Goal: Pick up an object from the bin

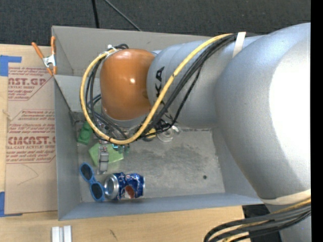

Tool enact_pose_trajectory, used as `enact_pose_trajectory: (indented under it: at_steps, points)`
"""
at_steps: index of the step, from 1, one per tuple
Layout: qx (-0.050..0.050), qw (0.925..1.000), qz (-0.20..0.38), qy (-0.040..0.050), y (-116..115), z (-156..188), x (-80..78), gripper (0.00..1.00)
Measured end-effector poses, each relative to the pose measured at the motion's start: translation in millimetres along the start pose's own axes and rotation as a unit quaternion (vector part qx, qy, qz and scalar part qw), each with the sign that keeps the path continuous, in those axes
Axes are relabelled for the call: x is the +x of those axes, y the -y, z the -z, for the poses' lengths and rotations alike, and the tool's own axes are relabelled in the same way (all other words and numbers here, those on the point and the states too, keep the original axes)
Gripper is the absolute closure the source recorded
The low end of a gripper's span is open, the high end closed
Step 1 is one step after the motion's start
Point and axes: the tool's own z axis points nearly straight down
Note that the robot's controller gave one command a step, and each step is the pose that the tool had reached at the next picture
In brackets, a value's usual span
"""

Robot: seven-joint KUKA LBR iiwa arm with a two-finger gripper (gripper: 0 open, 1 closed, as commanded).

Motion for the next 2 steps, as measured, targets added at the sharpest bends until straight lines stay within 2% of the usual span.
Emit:
enact_pose_trajectory:
  at_steps: [1, 2]
  points:
    - [0.000, 0.9673, 0.253, 0.0012, 15.4, -86.0, 18.1, 0.00]
    - [0.002, 0.8949, 0.446, 0.0020, 92.8, -85.0, 44.6, 0.00]
